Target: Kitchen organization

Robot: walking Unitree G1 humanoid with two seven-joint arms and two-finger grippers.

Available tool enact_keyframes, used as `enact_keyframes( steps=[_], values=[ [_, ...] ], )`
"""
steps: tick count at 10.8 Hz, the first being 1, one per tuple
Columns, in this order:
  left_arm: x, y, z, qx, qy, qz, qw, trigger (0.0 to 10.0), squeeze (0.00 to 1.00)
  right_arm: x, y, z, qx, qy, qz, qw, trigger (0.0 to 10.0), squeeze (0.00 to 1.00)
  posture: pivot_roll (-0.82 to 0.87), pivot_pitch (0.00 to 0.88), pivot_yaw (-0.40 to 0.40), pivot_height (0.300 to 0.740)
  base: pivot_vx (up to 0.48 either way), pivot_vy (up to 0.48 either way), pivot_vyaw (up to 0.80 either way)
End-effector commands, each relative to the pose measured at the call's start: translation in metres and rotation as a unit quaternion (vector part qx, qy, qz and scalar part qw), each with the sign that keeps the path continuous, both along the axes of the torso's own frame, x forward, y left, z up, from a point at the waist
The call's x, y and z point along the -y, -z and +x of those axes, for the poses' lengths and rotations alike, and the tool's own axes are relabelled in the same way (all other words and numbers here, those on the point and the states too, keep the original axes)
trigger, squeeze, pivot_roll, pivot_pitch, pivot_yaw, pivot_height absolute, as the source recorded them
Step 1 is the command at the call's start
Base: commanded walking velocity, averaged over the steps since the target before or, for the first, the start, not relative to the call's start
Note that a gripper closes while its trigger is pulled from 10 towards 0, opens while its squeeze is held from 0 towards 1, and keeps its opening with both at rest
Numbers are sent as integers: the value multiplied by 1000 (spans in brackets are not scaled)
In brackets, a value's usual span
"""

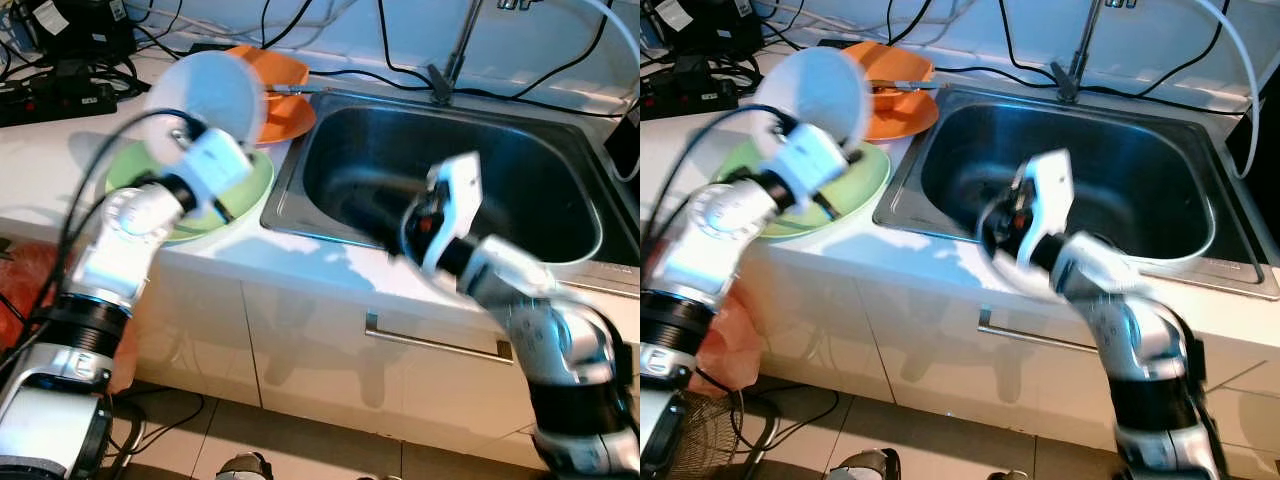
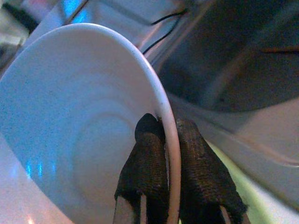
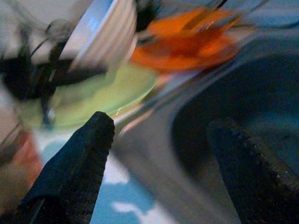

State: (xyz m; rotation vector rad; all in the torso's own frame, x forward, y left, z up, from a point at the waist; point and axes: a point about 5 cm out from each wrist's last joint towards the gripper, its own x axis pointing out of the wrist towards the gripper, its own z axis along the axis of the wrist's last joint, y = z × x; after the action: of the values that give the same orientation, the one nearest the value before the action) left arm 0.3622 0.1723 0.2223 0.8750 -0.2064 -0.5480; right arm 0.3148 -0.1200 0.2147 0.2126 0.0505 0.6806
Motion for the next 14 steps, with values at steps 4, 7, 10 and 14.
enact_keyframes(
  steps=[4,7,10,14],
  values=[
    [50,5,-16,130,121,102,979,0,0,20,-23,30,-21,122,96,988,10000,0,74,57,-62,740,0,0,0],
    [65,8,-14,170,153,138,964,0,0,20,-24,37,-49,140,117,982,10000,0,73,54,-60,740,0,0,0],
    [72,14,-7,167,148,129,966,0,0,18,-39,30,-15,108,180,978,10000,0,61,59,-51,740,0,0,0],
    [71,13,-3,173,142,120,967,0,0,6,-50,16,25,35,208,977,10000,0,62,66,-50,740,0,0,0]
  ],
)
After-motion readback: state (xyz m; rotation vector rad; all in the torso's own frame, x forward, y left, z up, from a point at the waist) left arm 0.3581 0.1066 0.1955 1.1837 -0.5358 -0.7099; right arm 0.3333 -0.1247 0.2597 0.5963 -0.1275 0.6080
